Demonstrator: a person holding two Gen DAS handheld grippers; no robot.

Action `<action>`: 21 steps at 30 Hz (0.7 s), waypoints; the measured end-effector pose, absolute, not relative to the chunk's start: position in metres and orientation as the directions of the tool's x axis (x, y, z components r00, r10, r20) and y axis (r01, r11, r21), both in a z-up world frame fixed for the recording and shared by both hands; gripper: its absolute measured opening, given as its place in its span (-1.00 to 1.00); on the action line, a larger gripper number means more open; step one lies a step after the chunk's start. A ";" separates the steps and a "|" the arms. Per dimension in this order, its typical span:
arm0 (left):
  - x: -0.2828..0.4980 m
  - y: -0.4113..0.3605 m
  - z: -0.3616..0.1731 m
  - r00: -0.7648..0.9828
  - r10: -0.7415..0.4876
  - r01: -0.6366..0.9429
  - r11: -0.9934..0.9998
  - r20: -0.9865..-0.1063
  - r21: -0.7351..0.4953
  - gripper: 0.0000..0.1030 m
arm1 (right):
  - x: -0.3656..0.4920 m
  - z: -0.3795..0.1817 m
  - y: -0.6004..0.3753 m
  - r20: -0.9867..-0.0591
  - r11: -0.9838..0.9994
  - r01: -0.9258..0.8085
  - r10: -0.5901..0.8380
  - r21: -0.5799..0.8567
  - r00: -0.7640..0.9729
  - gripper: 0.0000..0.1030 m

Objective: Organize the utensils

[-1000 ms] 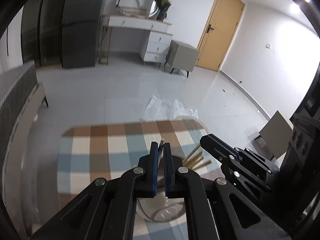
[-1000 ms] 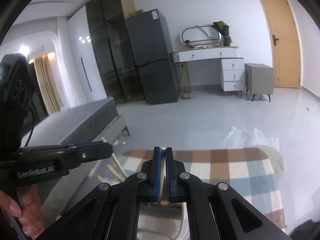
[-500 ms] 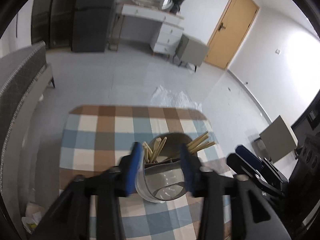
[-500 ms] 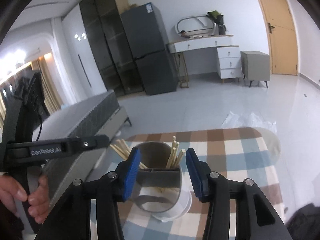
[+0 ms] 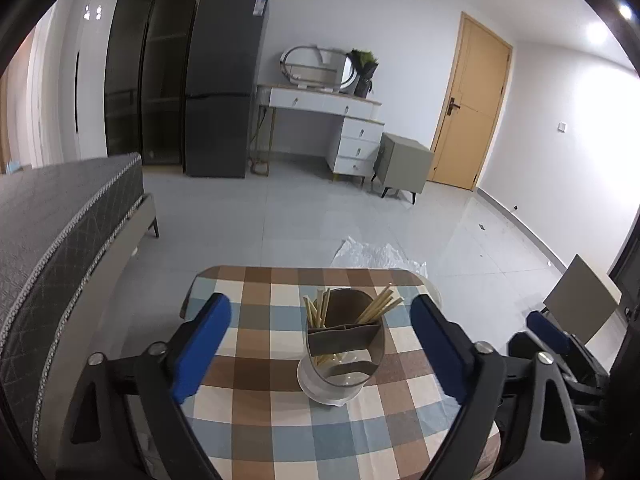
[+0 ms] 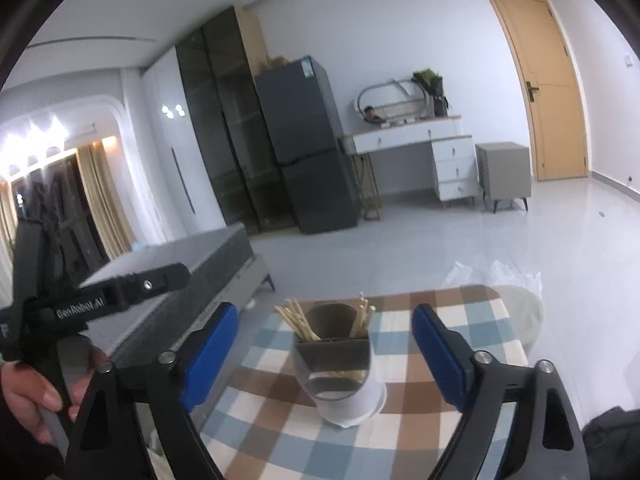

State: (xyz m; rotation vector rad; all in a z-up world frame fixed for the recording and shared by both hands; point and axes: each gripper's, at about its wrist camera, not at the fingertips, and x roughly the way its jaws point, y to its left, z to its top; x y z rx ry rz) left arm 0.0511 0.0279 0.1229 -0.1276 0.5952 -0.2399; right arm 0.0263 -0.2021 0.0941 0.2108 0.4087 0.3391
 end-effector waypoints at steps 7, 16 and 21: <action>0.025 0.031 0.121 0.835 -0.217 0.147 0.974 -0.506 -0.174 0.85 | -0.014 0.102 -0.199 -0.266 0.922 -0.302 0.363 0.245 0.893 1.00; -0.016 0.031 0.115 0.909 -0.146 0.103 0.986 -0.391 -0.129 0.97 | -0.052 0.086 -0.193 -0.218 0.930 -0.313 0.352 0.194 0.910 1.00; -0.032 0.031 0.092 0.916 -0.135 0.097 0.988 -0.379 -0.117 0.97 | -0.067 0.067 -0.192 -0.184 0.949 -0.282 0.306 0.143 0.934 1.00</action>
